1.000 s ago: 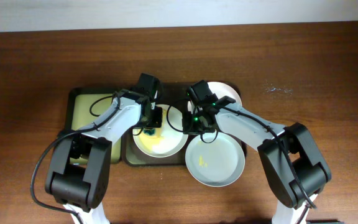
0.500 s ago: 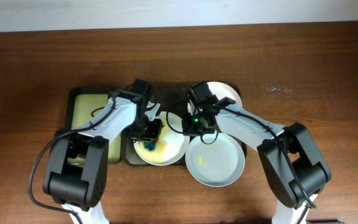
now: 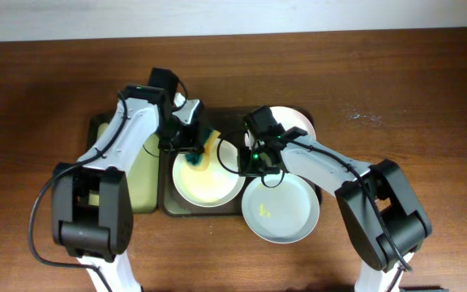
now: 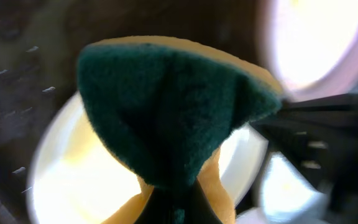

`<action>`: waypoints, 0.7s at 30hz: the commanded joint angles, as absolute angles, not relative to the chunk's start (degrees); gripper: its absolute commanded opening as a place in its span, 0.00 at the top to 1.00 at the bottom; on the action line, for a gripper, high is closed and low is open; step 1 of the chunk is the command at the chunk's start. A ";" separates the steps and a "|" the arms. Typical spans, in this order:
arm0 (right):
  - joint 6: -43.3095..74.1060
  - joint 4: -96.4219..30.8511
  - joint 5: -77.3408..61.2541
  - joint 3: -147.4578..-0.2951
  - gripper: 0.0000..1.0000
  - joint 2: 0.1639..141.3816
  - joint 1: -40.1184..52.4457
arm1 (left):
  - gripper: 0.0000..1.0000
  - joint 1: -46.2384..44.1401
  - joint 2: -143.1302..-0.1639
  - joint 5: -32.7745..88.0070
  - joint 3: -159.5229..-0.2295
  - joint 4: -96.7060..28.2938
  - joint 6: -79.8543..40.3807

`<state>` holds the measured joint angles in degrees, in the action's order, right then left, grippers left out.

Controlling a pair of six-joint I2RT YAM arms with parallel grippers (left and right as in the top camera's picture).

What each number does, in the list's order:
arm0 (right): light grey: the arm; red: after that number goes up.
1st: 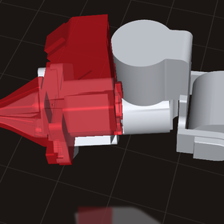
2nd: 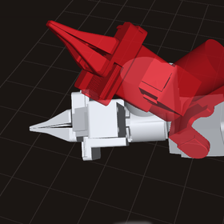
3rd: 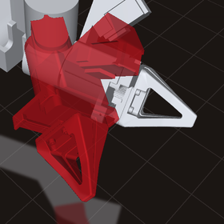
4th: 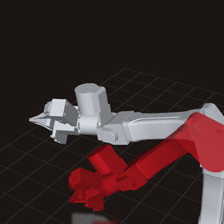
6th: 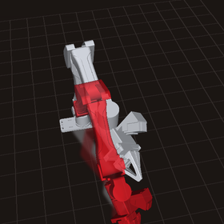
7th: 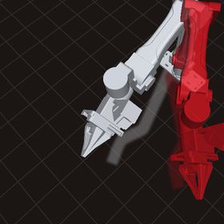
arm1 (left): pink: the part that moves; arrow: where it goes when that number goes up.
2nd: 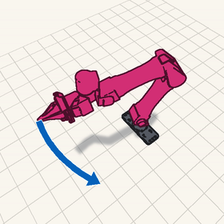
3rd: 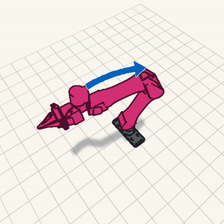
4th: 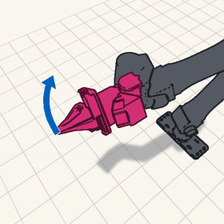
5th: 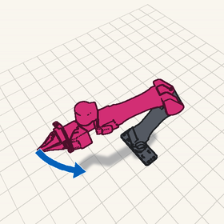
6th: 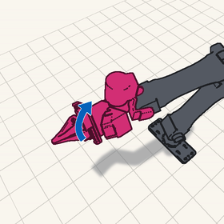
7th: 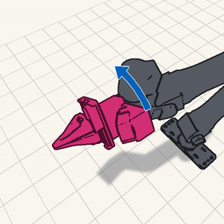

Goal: Clean dirty plates on tray and stack at the side

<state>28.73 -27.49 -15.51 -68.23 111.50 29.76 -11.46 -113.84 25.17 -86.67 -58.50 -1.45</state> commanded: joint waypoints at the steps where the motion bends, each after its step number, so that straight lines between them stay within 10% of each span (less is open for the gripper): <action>1: 29.23 -27.62 -13.52 -67.29 0.96 112.90 29.65 | 1.00 -15.25 -112.64 11.86 -81.76 -57.93 -2.13; 4: 29.23 -27.64 -13.54 -67.29 0.96 112.90 29.65 | 1.00 -18.15 -112.66 0.73 -73.63 -51.24 -9.67; 14: 29.23 -27.62 -13.54 -67.29 0.86 112.90 29.65 | 1.00 -11.40 -109.43 41.08 -77.62 -51.79 -3.09; 17: 29.23 -28.60 -13.56 -67.29 0.48 112.90 29.65 | 1.00 -1.85 -100.90 32.10 -84.38 -57.60 -3.11; 21: 29.23 -29.74 -13.52 -67.29 0.65 112.92 29.65 | 1.00 5.76 -86.02 -9.56 -84.49 -65.69 -19.07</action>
<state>29.10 -29.28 -15.53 -68.42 111.39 29.76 4.25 -91.81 14.66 -83.55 -63.72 -7.42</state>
